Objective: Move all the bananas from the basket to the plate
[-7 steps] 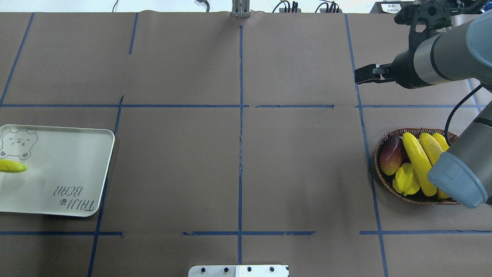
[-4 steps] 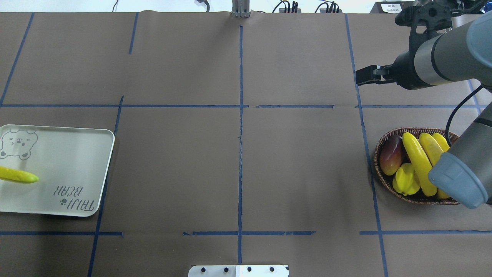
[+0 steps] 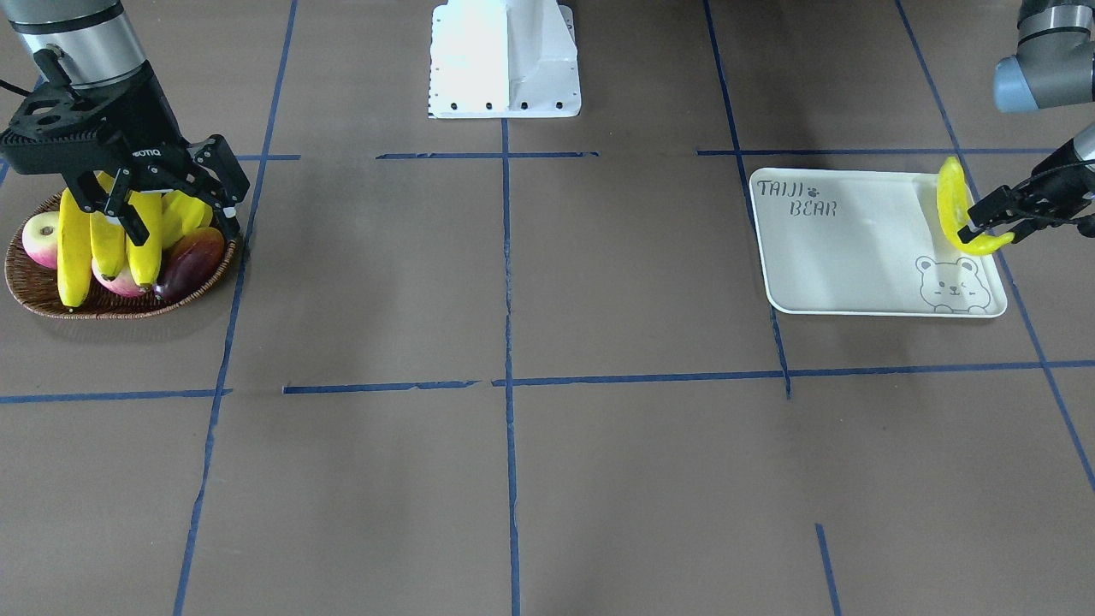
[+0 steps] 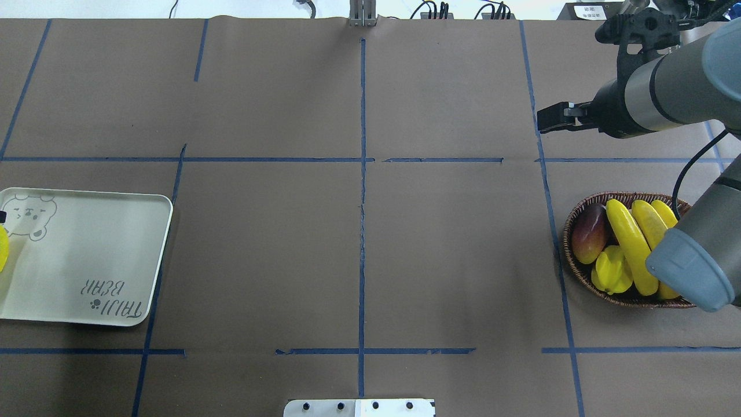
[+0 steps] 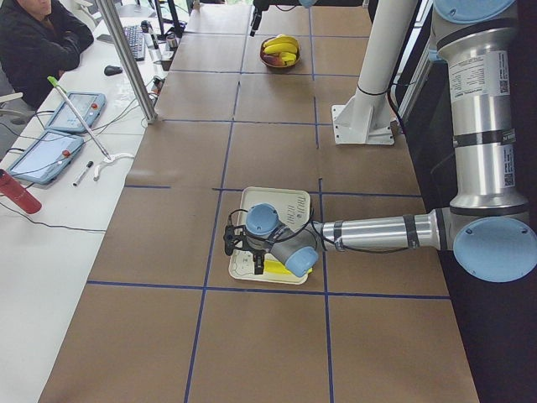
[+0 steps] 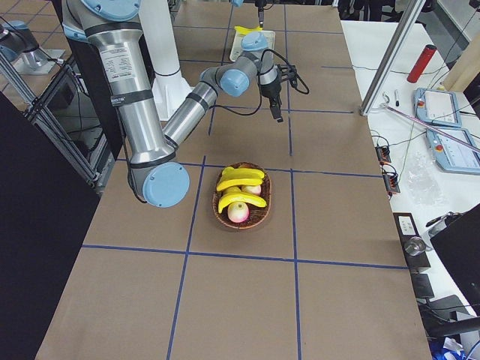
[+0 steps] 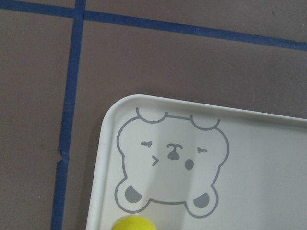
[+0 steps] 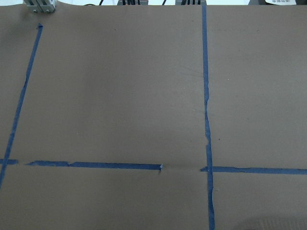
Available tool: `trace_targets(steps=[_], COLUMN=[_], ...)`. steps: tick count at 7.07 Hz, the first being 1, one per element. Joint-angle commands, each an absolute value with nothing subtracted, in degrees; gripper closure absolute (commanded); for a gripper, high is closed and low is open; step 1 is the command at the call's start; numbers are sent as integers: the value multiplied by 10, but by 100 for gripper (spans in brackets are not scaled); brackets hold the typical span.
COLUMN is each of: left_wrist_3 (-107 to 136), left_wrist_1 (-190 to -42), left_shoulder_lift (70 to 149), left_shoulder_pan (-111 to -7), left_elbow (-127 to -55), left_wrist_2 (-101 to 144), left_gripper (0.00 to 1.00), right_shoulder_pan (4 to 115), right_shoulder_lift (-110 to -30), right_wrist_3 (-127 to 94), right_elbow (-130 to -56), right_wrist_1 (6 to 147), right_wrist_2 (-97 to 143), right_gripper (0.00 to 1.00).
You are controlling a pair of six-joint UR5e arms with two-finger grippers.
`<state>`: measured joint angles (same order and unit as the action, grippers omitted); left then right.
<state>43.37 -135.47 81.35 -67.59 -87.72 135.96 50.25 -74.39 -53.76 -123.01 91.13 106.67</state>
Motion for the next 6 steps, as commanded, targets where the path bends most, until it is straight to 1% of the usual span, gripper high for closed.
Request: trace_targets(steps=[1, 3, 6], left_wrist_3=[433, 433, 433], left_wrist_1=[-1311, -1236, -987], left_shoulder_lift=[852, 885, 984], left_shoulder_pan=[-679, -686, -698], left_elbow=[-882, -904, -1015], left_wrist_2=[1395, 1407, 1409], left_gripper=[0, 0, 0], right_shoulder_pan=[532, 552, 570], right_shoulder_lift=[-781, -790, -847], right_wrist_3=[-457, -399, -333], right_elbow=[-1216, -1178, -1163], right_wrist_1=[909, 906, 900], right_wrist_2=[1099, 1133, 1168], right_gripper=[0, 0, 0])
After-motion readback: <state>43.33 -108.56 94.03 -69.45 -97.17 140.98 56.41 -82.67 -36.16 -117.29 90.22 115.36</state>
